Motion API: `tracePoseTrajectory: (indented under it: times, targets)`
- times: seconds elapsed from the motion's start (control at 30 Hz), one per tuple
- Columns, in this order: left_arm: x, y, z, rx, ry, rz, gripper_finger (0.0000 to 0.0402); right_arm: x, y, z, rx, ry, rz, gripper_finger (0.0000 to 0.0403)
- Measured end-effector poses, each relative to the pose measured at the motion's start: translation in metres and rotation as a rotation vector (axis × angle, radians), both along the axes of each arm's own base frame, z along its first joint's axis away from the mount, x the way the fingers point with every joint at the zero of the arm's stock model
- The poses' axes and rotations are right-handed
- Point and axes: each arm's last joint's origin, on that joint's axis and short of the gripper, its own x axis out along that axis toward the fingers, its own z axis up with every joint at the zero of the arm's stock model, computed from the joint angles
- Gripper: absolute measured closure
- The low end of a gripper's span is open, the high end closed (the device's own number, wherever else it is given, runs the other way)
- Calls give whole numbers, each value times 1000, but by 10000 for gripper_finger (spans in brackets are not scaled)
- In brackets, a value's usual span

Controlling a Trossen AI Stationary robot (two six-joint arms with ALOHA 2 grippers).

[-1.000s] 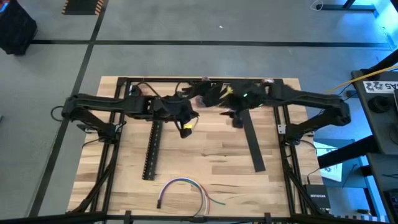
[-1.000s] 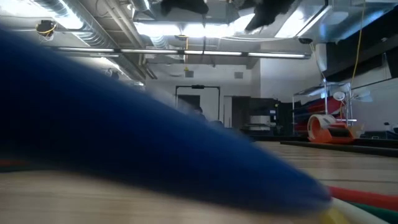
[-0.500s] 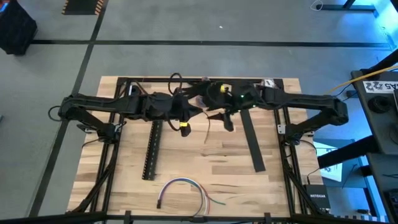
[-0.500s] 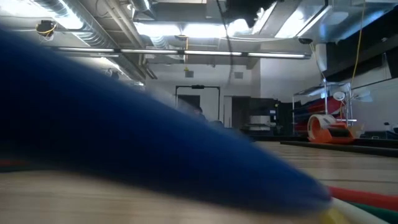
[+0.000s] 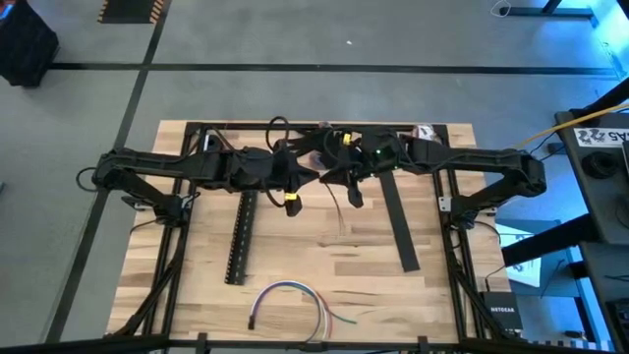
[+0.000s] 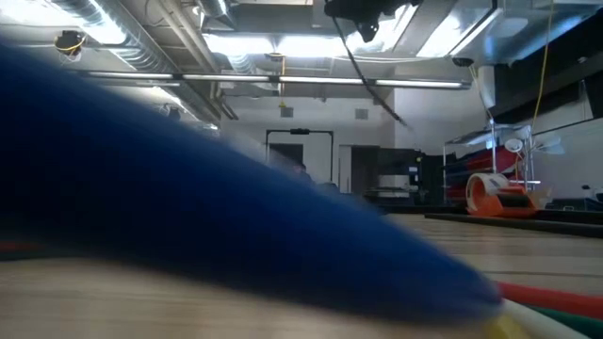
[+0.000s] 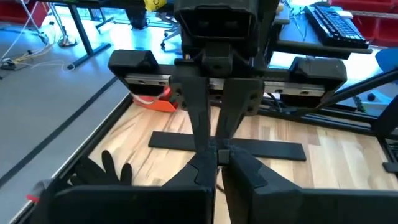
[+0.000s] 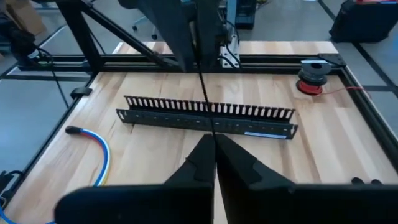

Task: Ziptie cables
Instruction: Wrap the cable wires together using the black zip tie

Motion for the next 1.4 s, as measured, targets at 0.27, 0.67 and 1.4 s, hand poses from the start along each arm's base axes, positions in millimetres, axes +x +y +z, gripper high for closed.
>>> tracePoseTrajectory:
  times: [0.27, 0.67, 1.4]
  targets:
    - [-1, 11, 4, -58, -49, 53, 324, -1, 0, 3, -13, 0, -9, 402]
    - [-12, 8, 34, 73, -222, 10, 274, -2, 0, 57, -62, -208, -5, 402]
    - [-10, 8, 42, 122, -302, 3, 355, 0, -1, 60, -58, -240, -7, 403]
